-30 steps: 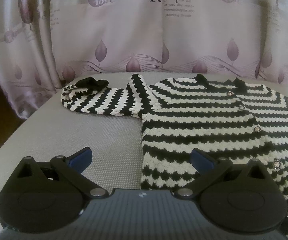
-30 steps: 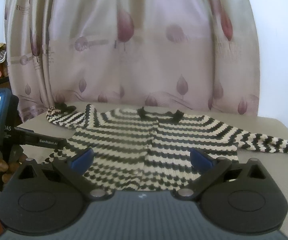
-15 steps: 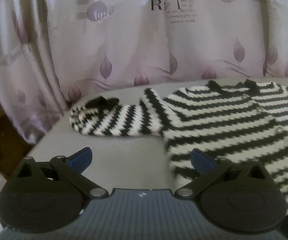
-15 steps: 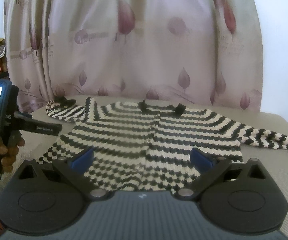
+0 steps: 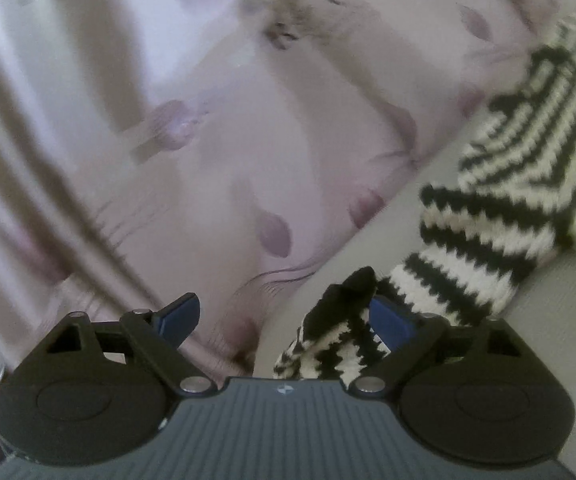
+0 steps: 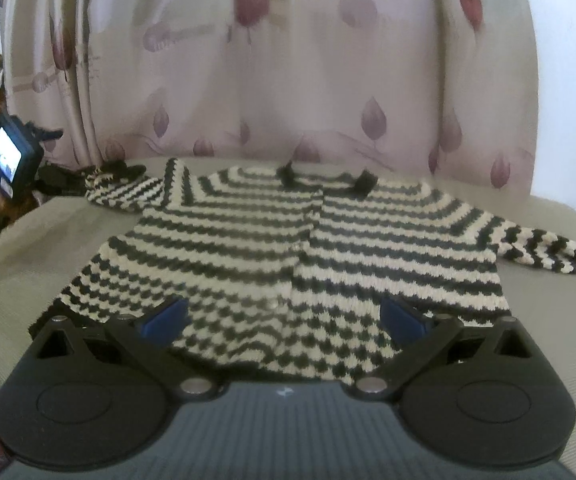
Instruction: Fold small clothes
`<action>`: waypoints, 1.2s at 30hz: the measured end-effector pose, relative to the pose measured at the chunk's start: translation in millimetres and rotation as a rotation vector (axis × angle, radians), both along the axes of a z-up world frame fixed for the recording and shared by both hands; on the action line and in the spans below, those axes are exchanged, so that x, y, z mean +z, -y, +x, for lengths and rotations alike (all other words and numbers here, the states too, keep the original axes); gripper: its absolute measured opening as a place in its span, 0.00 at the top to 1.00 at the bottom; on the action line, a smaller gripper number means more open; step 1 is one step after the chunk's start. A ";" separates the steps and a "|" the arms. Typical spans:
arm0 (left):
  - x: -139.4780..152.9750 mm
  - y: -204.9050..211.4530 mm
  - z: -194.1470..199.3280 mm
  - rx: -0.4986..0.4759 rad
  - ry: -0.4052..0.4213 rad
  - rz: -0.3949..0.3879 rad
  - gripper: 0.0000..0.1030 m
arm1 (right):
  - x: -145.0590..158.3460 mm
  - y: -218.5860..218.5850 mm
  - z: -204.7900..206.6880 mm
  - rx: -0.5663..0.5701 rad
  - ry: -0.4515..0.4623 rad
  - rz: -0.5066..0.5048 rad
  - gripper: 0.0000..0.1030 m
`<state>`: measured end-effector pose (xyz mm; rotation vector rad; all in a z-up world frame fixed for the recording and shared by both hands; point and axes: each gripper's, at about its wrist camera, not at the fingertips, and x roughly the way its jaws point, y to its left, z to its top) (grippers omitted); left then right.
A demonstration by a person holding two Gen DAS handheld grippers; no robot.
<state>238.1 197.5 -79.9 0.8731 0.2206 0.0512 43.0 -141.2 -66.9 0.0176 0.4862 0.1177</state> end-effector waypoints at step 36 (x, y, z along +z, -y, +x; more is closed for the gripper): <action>72.3 -143.8 -133.9 0.796 -0.079 -1.105 0.86 | -18.6 15.3 6.6 -0.034 -0.053 0.070 0.00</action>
